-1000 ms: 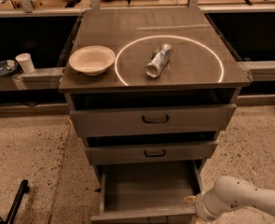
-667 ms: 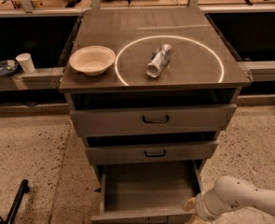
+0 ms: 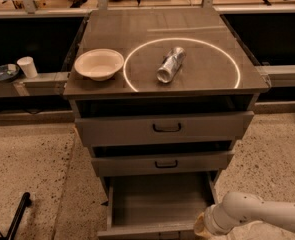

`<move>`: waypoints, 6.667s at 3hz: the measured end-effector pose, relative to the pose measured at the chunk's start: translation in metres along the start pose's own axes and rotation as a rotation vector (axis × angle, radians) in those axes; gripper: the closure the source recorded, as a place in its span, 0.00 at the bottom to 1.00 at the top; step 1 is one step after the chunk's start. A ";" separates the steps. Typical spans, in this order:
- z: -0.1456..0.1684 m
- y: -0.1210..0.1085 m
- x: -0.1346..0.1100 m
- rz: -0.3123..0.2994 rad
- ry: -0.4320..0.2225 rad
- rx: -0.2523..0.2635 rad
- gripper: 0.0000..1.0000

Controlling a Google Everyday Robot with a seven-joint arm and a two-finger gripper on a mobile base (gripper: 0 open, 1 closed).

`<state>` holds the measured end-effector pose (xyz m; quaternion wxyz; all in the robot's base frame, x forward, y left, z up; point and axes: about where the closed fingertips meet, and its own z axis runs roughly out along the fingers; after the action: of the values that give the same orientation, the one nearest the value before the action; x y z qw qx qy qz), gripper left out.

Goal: Close bottom drawer

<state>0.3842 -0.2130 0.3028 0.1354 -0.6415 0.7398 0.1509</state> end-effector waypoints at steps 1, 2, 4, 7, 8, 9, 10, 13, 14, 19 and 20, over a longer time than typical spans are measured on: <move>0.070 -0.012 0.034 0.042 0.008 0.033 1.00; 0.101 -0.014 0.051 0.048 0.025 0.035 1.00; 0.127 -0.017 0.062 0.035 0.000 0.046 0.85; 0.128 -0.018 0.062 0.032 -0.001 0.049 0.06; 0.128 -0.018 0.062 0.032 -0.001 0.049 0.00; 0.128 -0.018 0.062 0.032 -0.001 0.049 0.00; 0.125 -0.017 0.063 0.022 -0.011 0.061 0.04; 0.134 -0.057 0.051 -0.114 -0.244 0.154 0.65; 0.145 -0.074 0.036 -0.195 -0.296 0.164 0.89; 0.183 -0.136 0.009 -0.279 -0.298 0.250 0.82; 0.183 -0.136 0.009 -0.279 -0.298 0.250 0.51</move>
Offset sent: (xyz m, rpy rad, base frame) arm 0.0091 -0.0141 -0.1530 -0.0522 -0.0127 -0.0660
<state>0.5189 -0.1667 0.1246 0.3410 -0.6864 0.6287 0.1312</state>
